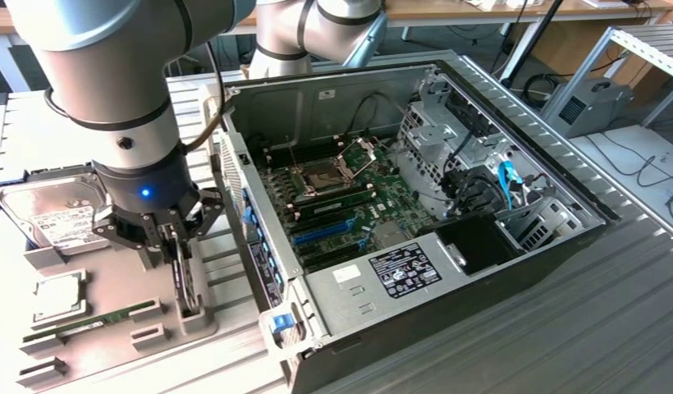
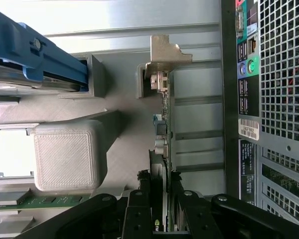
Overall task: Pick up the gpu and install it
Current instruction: 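Pick up the gpu and move the gpu toward the slot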
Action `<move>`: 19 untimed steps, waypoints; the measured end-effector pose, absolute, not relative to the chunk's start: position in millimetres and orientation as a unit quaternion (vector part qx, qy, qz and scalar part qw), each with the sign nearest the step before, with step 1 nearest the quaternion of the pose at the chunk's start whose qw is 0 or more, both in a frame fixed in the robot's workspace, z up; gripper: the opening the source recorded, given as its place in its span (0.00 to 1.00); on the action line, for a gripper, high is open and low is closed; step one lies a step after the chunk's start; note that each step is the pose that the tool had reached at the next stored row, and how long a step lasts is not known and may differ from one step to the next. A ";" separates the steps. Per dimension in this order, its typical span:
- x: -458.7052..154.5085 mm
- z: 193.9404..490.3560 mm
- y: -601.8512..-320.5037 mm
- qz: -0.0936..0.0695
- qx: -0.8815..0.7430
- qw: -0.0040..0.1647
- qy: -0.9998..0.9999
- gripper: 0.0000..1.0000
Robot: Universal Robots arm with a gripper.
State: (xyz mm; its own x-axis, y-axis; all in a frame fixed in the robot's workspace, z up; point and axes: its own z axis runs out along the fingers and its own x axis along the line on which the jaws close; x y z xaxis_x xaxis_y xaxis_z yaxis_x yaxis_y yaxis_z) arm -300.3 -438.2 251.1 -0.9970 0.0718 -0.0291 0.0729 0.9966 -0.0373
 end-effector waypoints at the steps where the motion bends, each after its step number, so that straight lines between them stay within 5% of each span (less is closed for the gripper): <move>1: -300.3 251.6 -438.2 -0.019 0.036 0.014 0.999 0.26; 19: -300.3 260.6 -438.2 -0.019 0.036 0.014 0.999 0.26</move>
